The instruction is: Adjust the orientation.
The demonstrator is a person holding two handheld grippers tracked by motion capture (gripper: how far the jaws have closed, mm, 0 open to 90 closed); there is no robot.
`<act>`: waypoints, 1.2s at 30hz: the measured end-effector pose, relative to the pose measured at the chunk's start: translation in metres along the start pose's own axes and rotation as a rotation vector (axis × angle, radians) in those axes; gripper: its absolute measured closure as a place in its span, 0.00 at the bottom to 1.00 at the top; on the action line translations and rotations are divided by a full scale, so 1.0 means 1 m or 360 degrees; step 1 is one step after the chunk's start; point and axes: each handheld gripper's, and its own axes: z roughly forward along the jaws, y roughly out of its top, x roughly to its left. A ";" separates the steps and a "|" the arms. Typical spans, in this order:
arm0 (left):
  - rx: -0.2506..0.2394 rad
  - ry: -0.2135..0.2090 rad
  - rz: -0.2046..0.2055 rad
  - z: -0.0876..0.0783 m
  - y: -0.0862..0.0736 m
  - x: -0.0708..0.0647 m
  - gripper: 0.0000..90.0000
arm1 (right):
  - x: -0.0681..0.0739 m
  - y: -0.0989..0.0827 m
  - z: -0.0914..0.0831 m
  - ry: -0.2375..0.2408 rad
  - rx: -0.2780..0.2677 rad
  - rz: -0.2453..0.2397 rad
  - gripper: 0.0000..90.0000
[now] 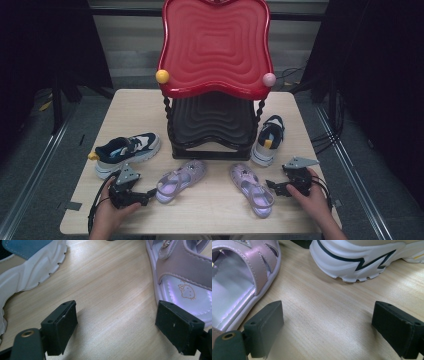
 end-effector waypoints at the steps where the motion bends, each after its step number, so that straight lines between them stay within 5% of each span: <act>1: -0.0005 0.0001 -0.0005 0.000 0.000 0.000 0.19 | 0.000 0.000 0.000 0.0000 0.0000 0.0000 0.11; 16: 0.0030 0.0007 -0.0008 -0.002 0.001 -0.003 0.18 | -0.002 0.001 0.001 0.0009 -0.0006 -0.0025 0.11; 21: 0.0067 -0.0003 -0.0107 -0.007 0.005 -0.003 0.24 | -0.001 0.002 0.002 0.0013 -0.0005 -0.0012 0.11; 36: 0.0110 -0.0015 -0.0178 -0.030 0.017 -0.006 0.26 | -0.001 0.001 0.001 0.0011 -0.0008 -0.0023 0.11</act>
